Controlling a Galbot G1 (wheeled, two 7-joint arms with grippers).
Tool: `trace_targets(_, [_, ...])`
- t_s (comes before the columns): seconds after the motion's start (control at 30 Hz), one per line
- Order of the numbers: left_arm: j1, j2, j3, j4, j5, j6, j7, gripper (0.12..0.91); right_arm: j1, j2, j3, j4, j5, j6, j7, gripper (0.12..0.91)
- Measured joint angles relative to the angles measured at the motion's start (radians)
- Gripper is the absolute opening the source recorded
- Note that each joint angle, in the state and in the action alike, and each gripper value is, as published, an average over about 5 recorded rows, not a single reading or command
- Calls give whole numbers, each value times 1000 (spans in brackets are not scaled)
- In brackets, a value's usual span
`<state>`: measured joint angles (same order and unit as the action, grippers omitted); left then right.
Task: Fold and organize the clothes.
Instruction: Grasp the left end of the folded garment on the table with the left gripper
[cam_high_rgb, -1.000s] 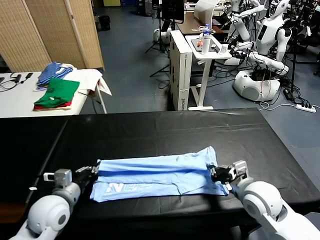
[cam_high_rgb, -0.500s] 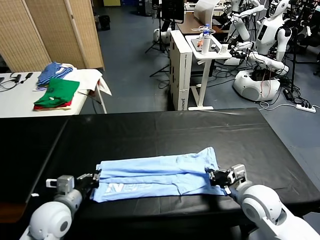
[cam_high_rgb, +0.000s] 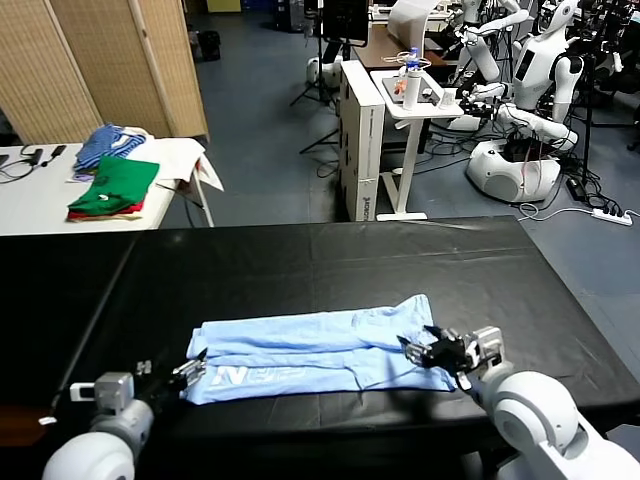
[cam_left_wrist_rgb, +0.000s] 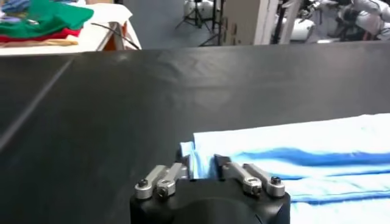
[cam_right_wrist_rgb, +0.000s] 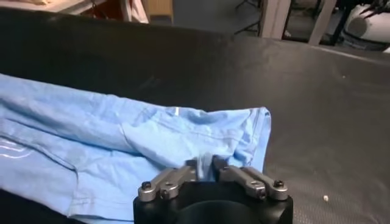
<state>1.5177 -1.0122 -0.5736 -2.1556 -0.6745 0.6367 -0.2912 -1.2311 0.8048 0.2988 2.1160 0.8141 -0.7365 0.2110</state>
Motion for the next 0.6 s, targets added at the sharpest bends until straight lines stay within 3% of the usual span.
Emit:
trace_targets(0.13, [43, -28, -26, -41, 17, 2, -9, 802, -14, 5, 32, 32, 14, 0, 1, 764])
trace_targets(0.23, [73, -49, -50, -73, 19, -7, -9, 890, -14, 18, 60, 44, 8, 0, 6, 878])
trace_targets(0.43, [36, -70, -57, -64, -26, -44, -10, 906, 37, 68, 63, -10, -41, 29, 18, 906])
trace_targets(0.6, [-45, -72, -34, -5, -80, -44, -8, 907, 104, 113, 35, -95, -76, 68, 17, 907])
